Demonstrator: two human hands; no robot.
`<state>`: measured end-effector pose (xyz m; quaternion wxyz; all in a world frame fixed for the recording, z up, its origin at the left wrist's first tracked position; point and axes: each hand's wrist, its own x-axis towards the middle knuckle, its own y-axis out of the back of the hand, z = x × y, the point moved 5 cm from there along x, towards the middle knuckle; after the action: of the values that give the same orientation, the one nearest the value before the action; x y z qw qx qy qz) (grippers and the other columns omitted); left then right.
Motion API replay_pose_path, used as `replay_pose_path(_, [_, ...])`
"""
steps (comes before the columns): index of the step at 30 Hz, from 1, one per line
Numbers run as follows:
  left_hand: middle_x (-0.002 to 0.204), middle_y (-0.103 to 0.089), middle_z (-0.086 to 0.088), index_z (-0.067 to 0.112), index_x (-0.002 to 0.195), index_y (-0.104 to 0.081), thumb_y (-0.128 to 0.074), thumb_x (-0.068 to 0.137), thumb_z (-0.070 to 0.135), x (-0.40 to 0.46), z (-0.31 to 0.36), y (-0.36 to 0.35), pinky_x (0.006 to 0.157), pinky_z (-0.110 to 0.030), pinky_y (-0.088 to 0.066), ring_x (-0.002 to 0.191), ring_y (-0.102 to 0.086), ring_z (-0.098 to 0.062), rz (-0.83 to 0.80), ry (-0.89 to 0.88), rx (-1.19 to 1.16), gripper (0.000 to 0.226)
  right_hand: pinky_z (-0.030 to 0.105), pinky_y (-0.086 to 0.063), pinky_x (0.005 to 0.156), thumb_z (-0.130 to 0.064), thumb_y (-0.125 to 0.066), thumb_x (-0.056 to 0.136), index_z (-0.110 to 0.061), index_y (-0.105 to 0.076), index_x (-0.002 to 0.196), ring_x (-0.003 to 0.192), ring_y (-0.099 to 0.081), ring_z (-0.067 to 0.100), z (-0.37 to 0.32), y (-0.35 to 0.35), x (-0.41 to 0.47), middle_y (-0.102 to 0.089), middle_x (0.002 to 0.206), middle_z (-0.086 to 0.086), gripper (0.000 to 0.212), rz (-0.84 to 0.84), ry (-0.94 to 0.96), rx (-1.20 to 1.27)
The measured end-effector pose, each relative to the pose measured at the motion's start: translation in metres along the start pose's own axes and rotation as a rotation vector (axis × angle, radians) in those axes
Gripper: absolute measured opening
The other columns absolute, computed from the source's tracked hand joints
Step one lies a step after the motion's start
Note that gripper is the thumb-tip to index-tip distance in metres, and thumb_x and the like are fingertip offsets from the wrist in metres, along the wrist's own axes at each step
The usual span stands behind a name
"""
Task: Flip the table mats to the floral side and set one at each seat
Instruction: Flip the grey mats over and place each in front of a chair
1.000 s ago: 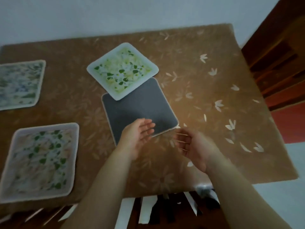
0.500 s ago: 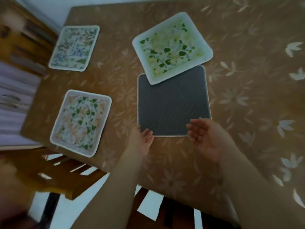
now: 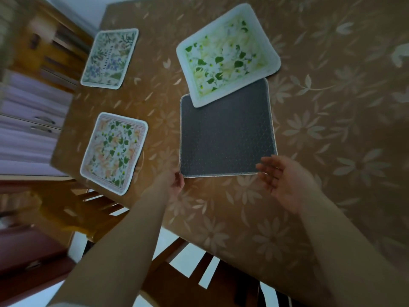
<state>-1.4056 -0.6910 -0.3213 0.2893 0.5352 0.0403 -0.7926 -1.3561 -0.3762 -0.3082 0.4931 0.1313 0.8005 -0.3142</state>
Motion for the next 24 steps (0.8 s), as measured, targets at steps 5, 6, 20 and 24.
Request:
replay_pose_path(5, [0.075,-0.056,0.002,0.012,0.093,-0.065,-0.066,0.097,0.011,-0.002,-0.002,0.003,0.037,-0.01,-0.042,0.047,-0.056,0.0,-0.087,-0.085,0.056,0.004,0.029,-0.05,0.063,-0.026,-0.055,0.101,-0.012,-0.071,0.097,0.066,-0.066,0.015,-0.002,-0.005,-0.015,-0.076,0.082,0.003,0.022,0.01,0.024,-0.023])
replay_pose_path(6, [0.077,-0.059,0.0,0.009,0.095,-0.066,-0.067,0.097,0.009,-0.004,0.0,0.003,0.039,-0.01,-0.044,0.048,-0.059,-0.001,-0.1,-0.091,0.027,0.002,0.029,-0.049,0.064,-0.026,-0.055,0.101,-0.012,-0.071,0.098,0.067,-0.066,0.015,-0.001,-0.009,-0.018,-0.076,0.081,0.003,0.022,0.009,0.032,-0.026])
replay_pose_path(20, [0.08,-0.078,0.001,0.012,0.097,-0.079,-0.071,0.094,0.016,-0.104,0.119,0.05,0.072,-0.028,-0.061,0.076,-0.077,-0.011,-0.127,-1.002,0.166,0.009,0.03,-0.046,0.062,-0.024,-0.049,0.103,-0.013,-0.067,0.09,0.068,-0.064,0.019,0.062,-0.075,-0.072,-0.076,0.069,0.001,0.025,0.104,0.234,0.086])
replay_pose_path(24, [0.084,-0.074,0.006,0.02,0.098,-0.078,-0.063,0.096,0.028,-0.221,0.111,0.052,0.067,-0.024,-0.051,0.074,-0.067,-0.006,-0.153,-1.808,0.546,0.017,0.032,-0.049,0.072,-0.027,-0.052,0.103,-0.016,-0.07,0.095,0.069,-0.068,0.017,0.064,-0.095,-0.112,-0.076,0.077,0.0,0.022,0.057,0.378,0.19])
